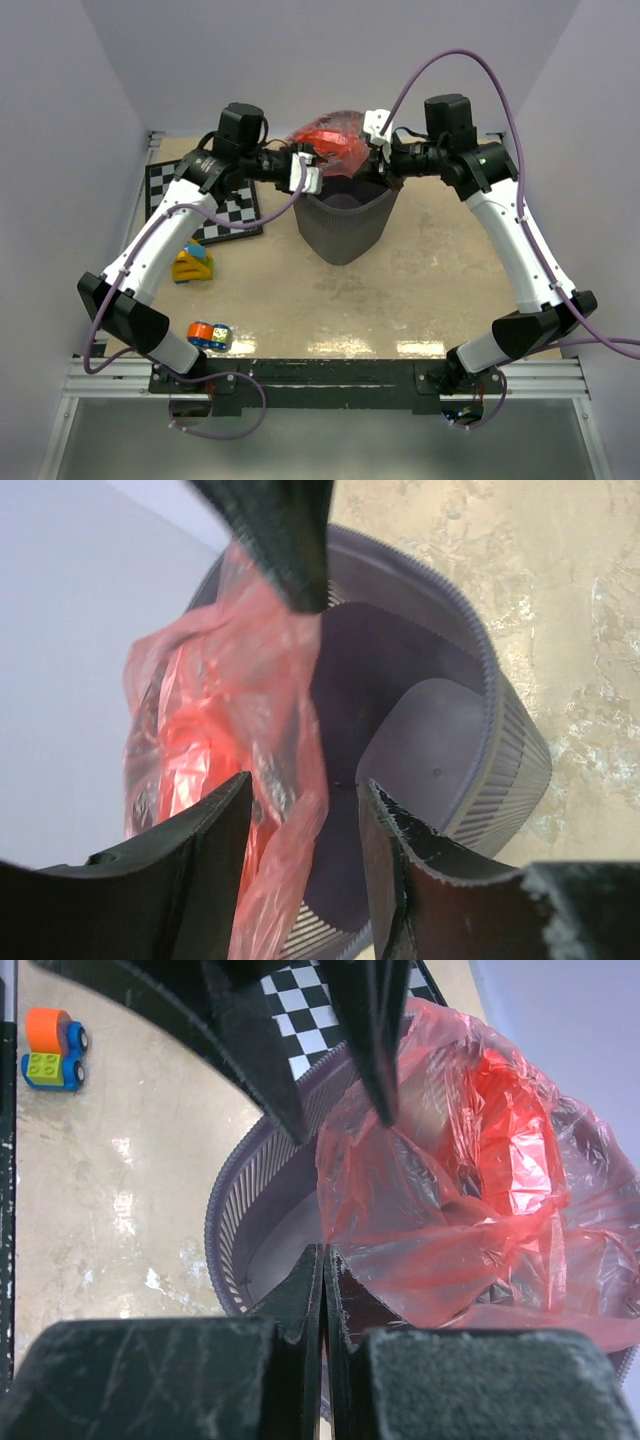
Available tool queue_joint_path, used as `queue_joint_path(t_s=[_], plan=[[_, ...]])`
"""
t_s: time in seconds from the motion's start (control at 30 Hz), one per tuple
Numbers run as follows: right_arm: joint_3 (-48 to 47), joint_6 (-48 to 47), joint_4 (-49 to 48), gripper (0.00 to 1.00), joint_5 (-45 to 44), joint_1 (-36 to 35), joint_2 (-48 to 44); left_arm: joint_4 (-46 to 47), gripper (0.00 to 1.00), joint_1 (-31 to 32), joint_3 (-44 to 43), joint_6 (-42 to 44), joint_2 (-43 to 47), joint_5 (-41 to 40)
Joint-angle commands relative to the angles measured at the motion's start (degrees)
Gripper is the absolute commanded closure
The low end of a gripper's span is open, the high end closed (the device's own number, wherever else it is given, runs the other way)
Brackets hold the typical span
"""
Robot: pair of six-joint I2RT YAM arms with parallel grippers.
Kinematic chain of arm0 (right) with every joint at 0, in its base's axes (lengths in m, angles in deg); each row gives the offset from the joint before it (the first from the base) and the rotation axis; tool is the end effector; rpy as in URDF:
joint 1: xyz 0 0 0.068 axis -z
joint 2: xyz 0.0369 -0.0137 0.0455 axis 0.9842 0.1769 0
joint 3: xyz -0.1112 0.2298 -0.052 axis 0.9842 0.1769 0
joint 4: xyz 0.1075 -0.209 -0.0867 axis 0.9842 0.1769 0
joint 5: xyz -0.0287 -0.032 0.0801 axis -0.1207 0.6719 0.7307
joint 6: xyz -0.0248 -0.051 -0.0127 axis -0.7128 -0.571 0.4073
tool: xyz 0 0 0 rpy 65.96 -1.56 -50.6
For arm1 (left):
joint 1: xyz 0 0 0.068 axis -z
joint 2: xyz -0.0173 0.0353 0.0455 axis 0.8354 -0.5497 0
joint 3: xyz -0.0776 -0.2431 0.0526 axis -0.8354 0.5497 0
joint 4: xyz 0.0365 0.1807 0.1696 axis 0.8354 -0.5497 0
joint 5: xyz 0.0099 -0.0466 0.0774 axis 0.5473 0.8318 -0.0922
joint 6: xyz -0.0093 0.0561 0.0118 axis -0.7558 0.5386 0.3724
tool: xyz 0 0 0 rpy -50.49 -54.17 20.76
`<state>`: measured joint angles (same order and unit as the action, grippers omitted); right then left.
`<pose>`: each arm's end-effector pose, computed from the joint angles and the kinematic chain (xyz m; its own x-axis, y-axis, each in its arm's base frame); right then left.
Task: Put the trash bags into the trash bin
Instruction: Place the trash bag in the trash bin.
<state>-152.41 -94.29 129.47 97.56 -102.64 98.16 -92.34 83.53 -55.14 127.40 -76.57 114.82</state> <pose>0.2588 0.1404 0.4406 0.1432 -0.4341 -0.8894 -0.9465 0.2024 -0.2512 0.2760 -0.1739 0.4103 0.5551 0.3890 -0.7352 0.8063 -0.0343 0.5906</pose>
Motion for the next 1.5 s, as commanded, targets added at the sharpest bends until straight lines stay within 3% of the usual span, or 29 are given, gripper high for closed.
queue_joint_path(t_s=[0.0,0.07,0.23,0.83,1.23,1.47], plan=[[0.35,0.77,-2.12,1.0,-2.08,-0.11,-2.54,-2.83,0.53,3.44,-2.55,8.61,-1.07,-2.65],[0.71,0.16,-1.76,1.0,-2.52,-0.02,-3.07,-4.14,0.6,5.02,-2.29,11.68,-1.51,-5.72],[1.94,-3.44,1.57,1.0,-2.79,0.86,-4.74,-4.32,1.0,6.7,-1.76,13.72,-0.73,-10.31],[11.16,-16.1,13.09,1.0,-4.1,0.51,-12.56,-7.67,1.0,7.49,10.89,-0.96,10.87,-6.79],[20.65,-13.74,9.23,1.0,-5.86,-0.9,-16.16,13.58,1.0,7.41,27.94,-10.09,17.47,-11.8],[22.52,-4.52,6.94,0.96,-10.78,0.85,-18.88,26.6,1.0,7.76,32.6,-14.58,15.89,-15.49]])
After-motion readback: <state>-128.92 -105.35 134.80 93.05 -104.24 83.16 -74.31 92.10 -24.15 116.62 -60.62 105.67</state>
